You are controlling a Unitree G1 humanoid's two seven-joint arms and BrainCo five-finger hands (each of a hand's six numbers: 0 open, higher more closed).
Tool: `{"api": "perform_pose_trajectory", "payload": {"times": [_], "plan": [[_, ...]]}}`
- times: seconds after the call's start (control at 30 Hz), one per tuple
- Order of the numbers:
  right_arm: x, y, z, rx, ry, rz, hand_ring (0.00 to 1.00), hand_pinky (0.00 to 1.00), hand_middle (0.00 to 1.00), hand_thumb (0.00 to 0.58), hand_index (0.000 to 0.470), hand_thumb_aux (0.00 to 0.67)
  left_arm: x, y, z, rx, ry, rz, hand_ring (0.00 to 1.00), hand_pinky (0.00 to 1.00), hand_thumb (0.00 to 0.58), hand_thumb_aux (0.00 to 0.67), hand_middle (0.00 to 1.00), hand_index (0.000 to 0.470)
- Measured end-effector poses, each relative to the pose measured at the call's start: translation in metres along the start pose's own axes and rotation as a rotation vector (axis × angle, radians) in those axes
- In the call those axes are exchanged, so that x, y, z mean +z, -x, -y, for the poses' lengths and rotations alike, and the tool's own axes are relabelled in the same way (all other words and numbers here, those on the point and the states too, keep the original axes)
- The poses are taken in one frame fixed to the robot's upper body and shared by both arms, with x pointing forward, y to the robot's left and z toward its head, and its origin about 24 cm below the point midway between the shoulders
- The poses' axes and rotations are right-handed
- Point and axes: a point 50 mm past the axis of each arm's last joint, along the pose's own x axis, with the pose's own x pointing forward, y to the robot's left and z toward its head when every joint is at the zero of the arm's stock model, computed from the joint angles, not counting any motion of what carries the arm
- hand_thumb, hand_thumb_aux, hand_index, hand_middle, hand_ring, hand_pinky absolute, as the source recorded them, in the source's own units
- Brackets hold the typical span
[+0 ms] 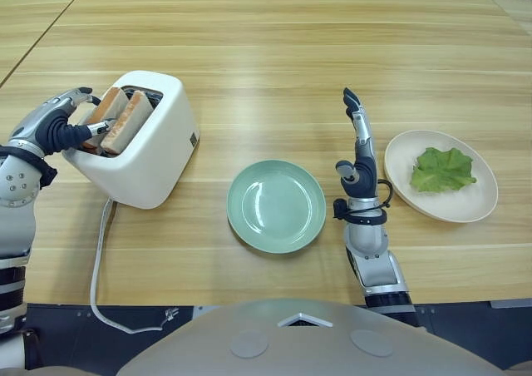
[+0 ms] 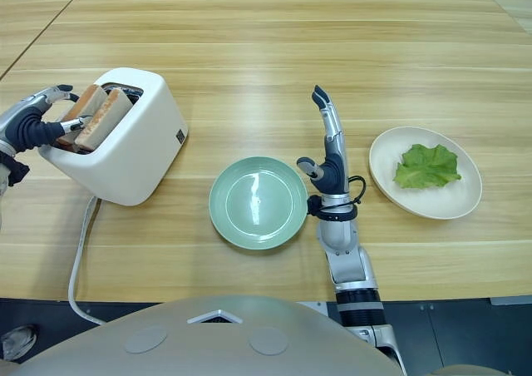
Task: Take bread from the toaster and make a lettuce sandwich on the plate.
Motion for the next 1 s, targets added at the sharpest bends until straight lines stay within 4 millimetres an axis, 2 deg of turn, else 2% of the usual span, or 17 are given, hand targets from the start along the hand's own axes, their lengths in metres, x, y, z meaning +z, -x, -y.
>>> {"api": "perform_pose_trajectory", "payload": {"times": [0.2,0.27,0.3,0.33,0.4,0.47,0.5,0.53,0.57,1.0], "plan": [[0.002,-0.001,0.002,0.006,0.006,0.010,0.00,0.00,0.00,0.000,0.000,0.000,-0.002,0.000,0.001,0.000,0.013,-0.015,0.00,0.00,0.000,0.000,0.00,0.000],[0.002,-0.001,0.002,0.006,0.006,0.014,0.00,0.00,0.00,0.000,0.000,0.000,0.000,0.000,0.002,-0.002,0.003,-0.013,0.00,0.00,0.316,0.218,0.00,0.153],[0.002,-0.001,0.002,0.006,0.007,0.013,0.00,0.00,0.00,0.000,0.000,0.000,0.001,-0.001,0.003,-0.003,-0.001,-0.012,0.00,0.00,0.403,0.300,0.00,0.210],[0.002,-0.001,0.003,0.007,0.008,0.011,0.00,0.00,0.00,0.000,0.000,0.000,0.002,-0.001,0.002,0.001,-0.002,-0.006,0.00,0.00,0.447,0.349,0.00,0.245],[0.002,0.000,0.003,0.008,0.009,0.012,0.00,0.00,0.00,0.000,0.000,0.000,0.005,-0.003,-0.001,0.011,-0.010,0.001,0.00,0.00,0.494,0.413,0.00,0.289],[0.003,0.000,0.003,0.009,0.009,0.014,0.00,0.00,0.00,0.000,0.000,0.000,0.006,-0.004,-0.002,0.019,-0.012,0.005,0.00,0.00,0.554,0.528,0.00,0.370],[0.003,0.000,0.003,0.009,0.009,0.014,0.00,0.00,0.00,0.000,0.000,0.000,0.007,-0.004,-0.003,0.023,-0.012,0.011,0.00,0.00,0.563,0.554,0.00,0.389],[0.003,0.000,0.003,0.010,0.009,0.014,0.00,0.00,0.00,0.000,0.000,0.000,0.009,-0.004,-0.003,0.027,-0.014,0.018,0.00,0.00,0.579,0.644,0.00,0.452],[0.003,0.000,0.003,0.010,0.009,0.014,0.00,0.00,0.00,0.000,0.000,0.000,0.011,-0.005,-0.002,0.023,-0.017,0.029,0.00,0.00,0.580,0.670,0.00,0.470],[0.004,0.000,0.003,0.006,0.007,0.017,0.00,0.00,0.00,0.000,0.000,0.000,0.022,-0.005,-0.003,0.056,-0.042,0.091,0.00,0.00,0.580,0.670,0.00,0.470]]}}
